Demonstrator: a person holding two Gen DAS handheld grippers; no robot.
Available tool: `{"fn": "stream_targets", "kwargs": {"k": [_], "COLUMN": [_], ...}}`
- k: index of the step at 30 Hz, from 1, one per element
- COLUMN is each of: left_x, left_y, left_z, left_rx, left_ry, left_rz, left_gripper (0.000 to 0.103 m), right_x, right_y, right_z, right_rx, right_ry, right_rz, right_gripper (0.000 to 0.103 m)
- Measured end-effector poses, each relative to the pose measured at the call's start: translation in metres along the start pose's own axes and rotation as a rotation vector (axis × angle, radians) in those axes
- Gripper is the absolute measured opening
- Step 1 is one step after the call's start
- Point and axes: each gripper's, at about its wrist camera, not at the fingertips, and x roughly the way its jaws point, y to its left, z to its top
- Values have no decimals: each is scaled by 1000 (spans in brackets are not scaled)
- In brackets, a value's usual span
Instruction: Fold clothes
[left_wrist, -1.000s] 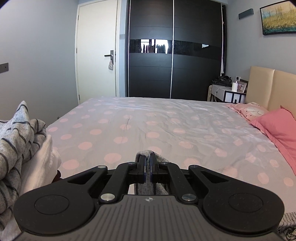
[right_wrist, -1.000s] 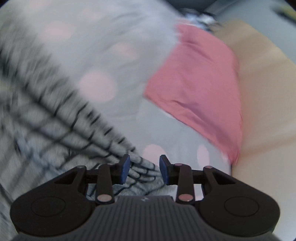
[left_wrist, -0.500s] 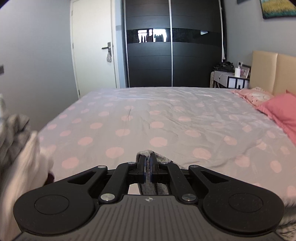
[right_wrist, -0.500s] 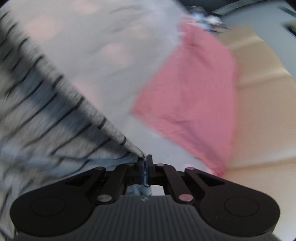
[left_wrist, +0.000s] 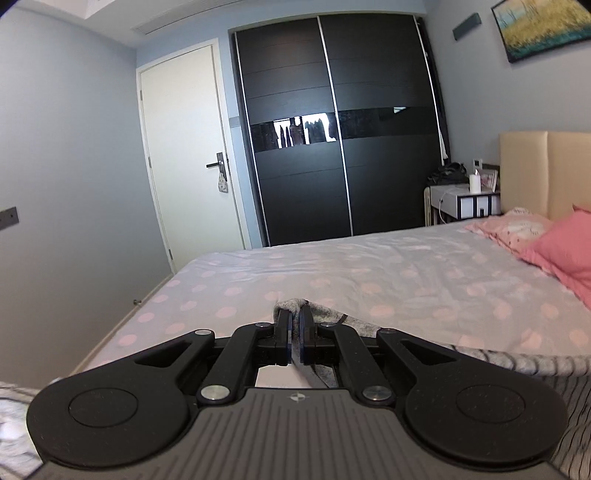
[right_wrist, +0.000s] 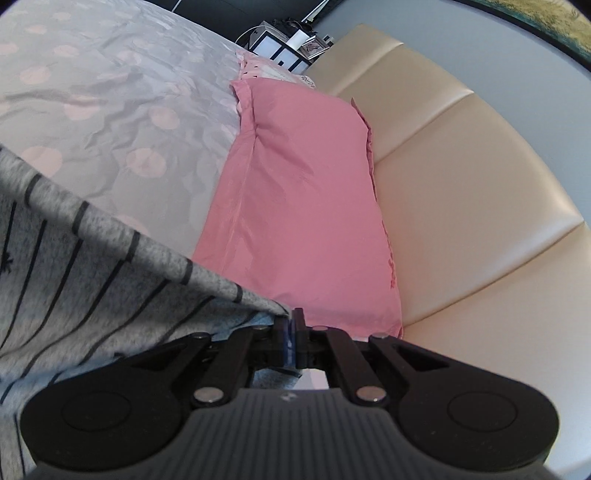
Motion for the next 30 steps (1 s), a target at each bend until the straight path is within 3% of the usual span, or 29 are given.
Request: {"fn": "stream_targets", "kwargs": {"k": [11,18,23,30], "left_x": [-99,-164,-194,-216], "left_y": [46,72,78,75], "left_z": [-61,-115,-155,-203], "left_rx": [65,134,179,268], "left_ry": [123,228,313,427], "left_rz": [-48,-58,-73,-111], "left_gripper": [2,2,2,2], "right_x": [-93,-137,-144,-131], "right_y": [-22,-4,20,52], "right_z": [-97,-175,-217,-261], "right_rx": [33,-9,-86,-206], "right_ry": [-28,1,73,245], "right_rz": [113,199,257,310], "right_gripper": [2,2,2,2]}}
